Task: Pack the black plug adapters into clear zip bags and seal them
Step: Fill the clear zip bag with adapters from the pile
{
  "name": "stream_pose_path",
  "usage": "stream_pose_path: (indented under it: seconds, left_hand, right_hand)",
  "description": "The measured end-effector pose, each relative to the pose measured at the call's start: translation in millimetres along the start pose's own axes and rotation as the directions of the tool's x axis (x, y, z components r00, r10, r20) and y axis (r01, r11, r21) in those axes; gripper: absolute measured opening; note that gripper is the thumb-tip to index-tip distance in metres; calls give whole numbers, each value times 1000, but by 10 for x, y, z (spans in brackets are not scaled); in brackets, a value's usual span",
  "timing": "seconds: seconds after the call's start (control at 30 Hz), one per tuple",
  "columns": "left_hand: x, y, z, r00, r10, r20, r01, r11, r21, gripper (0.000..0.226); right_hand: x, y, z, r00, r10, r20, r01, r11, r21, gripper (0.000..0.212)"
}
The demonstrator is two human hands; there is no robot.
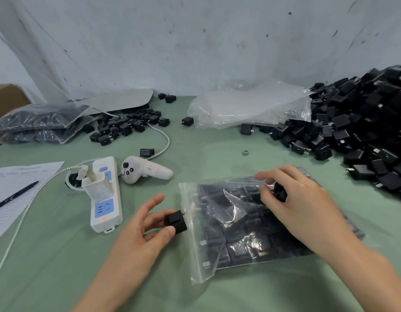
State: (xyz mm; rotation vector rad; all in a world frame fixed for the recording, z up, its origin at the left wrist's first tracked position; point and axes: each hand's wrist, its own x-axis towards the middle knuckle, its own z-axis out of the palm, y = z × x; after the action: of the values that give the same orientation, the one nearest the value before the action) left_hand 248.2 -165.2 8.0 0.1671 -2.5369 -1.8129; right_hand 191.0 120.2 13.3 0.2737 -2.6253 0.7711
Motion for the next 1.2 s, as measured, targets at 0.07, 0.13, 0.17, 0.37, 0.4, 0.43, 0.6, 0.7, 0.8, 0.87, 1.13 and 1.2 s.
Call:
stream_pose_path:
  seconds: [0.07,0.13,0.17,0.37,0.4,0.43,0.6,0.7,0.8,0.87,1.13,1.2]
  left_hand:
    - [10,-19,43,1000,16,-1,-16,1000,21,60]
    - [12,-15,128,999,35,18,-36,998,45,60]
    - [13,-4,172,998,44,36,-46,998,49,60]
    - [7,89,194,995,99,0,-99,995,-5,58]
    - [15,105,185,996,90,-19,-91,994,-54,57]
    - [23,119,187,996,84,-22,-85,991,-102,57]
    - [52,151,312,994,96,44,-89,988,-129,58]
    - [38,106,300,990,139,24,-139,990,14,58]
    - [-16,52,236,986,160,50,-166,971,171,54]
    - [-34,32,210,989,139,41,-144,978,151,45]
    - [-30,67,140,967,232,106,-250,785,566,29]
    - [-26,50,166,941,258,218,-338,747,573,34]
  right_hand:
    - [9,5,5,1000,-1,-4,1,1000,3,23]
    - [8,0,8,1000,-5,-1,5,1000,-1,23]
    - [6,-4,9,1000,-6,1,6,1000,-4,23]
    - [-17,-39,12,1000,-11,10,11,1000,-15,20]
    - [-19,-49,12,1000,-17,5,17,1000,-10,19]
    - [-19,-61,11,1000,-22,2,22,1000,-6,18]
    - [-31,-102,29,999,-20,37,21,1000,-15,17]
    - [-43,-103,32,999,-22,47,23,1000,-14,17]
    - [-36,-106,33,999,-27,46,28,999,-15,18]
    - [-33,-108,31,999,-33,35,34,999,-13,18]
    - [-50,-118,30,999,-42,32,42,999,-19,18]
    - [-48,-113,28,998,-40,39,41,999,-22,18]
